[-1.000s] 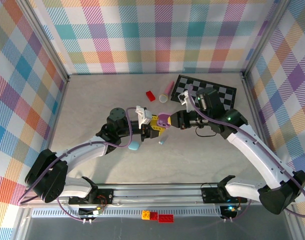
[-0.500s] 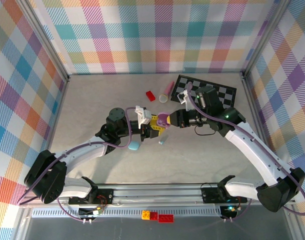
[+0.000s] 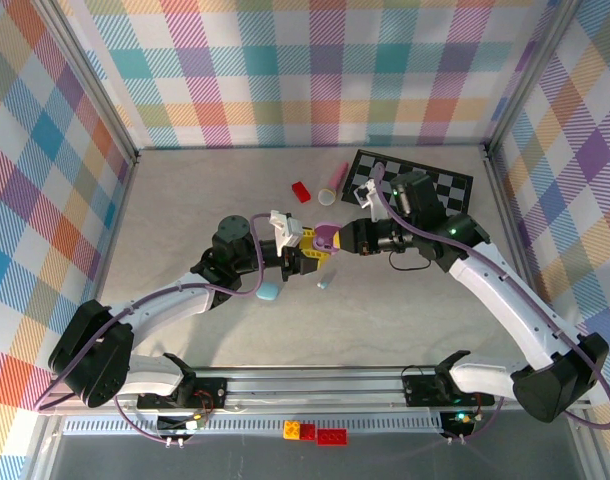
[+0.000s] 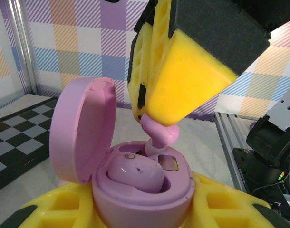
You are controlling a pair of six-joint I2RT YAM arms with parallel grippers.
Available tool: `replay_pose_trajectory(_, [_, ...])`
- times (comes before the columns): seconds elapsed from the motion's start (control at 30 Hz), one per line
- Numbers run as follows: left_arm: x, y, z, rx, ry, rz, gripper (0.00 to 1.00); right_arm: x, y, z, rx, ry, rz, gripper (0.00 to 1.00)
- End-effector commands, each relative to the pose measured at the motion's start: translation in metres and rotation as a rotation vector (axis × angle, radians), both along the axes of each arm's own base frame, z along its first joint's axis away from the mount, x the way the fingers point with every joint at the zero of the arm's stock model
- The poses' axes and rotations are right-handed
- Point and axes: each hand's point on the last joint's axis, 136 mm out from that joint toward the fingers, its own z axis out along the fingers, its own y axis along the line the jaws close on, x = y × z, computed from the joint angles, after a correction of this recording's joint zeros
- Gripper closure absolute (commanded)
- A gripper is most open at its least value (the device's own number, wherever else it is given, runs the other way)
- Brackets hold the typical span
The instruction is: Insert the wireless bluetooth earbuds into the charging case
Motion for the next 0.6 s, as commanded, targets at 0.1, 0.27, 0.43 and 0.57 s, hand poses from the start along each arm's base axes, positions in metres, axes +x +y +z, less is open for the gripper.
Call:
replay_pose_trajectory(0.1, [-0.006, -0.001, 0.026, -0.055, -0.089, -0.022, 0.66, 0.001, -0.001, -0.009, -0.024, 0.05, -0.007, 0.81])
replay_pose_trajectory(0.27, [-0.006, -0.001, 0.025, -0.055, -0.087, -0.023, 0.66, 0.003, 0.001, -0.004, -0.009, 0.034, -0.001, 0.68])
replay_pose_trajectory(0.43, [-0.004, -0.001, 0.024, -0.067, -0.083, -0.011, 0.66, 0.001, -0.001, 0.007, 0.01, -0.012, -0.002, 0.57])
replay_pose_trajectory(0.57, [0.002, 0.002, 0.02, -0.077, -0.073, 0.011, 0.66, -0.002, -0.012, 0.019, 0.031, -0.108, -0.021, 0.46])
